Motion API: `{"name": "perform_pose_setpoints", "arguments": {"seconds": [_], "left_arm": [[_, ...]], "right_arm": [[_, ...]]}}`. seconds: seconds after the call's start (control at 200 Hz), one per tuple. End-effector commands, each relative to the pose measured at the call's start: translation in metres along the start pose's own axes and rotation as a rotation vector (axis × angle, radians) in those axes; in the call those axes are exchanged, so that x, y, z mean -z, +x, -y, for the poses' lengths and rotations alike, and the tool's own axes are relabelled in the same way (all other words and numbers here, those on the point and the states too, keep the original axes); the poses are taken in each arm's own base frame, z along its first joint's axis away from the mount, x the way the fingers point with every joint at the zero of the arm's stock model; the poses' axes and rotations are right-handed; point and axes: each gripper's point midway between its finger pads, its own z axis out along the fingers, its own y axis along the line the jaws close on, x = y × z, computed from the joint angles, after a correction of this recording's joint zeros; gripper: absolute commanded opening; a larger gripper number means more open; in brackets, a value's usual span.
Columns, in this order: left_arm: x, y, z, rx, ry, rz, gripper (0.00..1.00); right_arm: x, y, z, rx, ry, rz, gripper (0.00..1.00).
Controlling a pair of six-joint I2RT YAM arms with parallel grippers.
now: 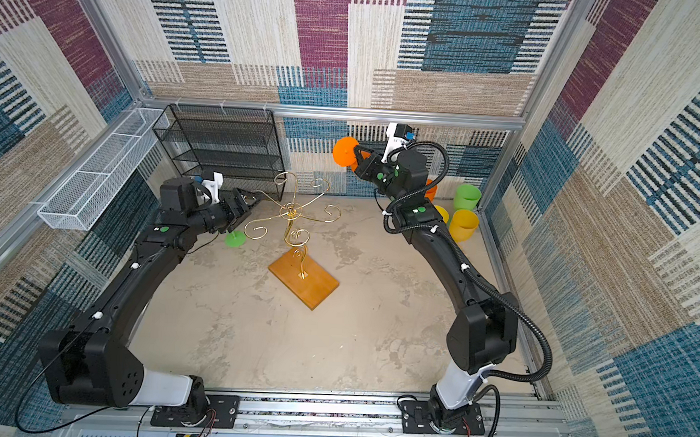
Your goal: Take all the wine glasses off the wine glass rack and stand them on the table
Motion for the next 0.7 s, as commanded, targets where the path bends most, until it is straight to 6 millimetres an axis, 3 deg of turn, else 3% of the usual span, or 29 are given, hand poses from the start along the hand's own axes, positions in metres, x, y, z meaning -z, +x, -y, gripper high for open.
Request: {"name": "perform_pose_setpoints", "arguments": {"seconds": [0.0,0.235,0.341,0.486,0.696], "left_arm": [[0.006,0.009,-0.015,-0.008,-0.093,-0.037,0.88],[0.027,-0.006,-0.003,0.0,-0.161,-0.037,0.88],[0.037,-0.012,-0.003,0.018,-0.199,-0.035,0.88],[0.048,-0.019,0.001,0.053,-0.217,-0.042,0.88],[0.065,-0.032,0.013,0.07,-0.246,-0.033,0.86]], "right_arm": [[0.012,-0.019,-0.013,0.088,-0.019,0.075,0.0],[0.041,-0.021,-0.019,0.306,0.022,0.112,0.0],[0.054,-0.019,-0.039,0.433,-0.005,0.135,0.0],[0.065,-0.003,-0.074,0.627,-0.044,0.165,0.0],[0.07,0.027,-0.102,0.782,-0.111,0.167,0.0]]}}
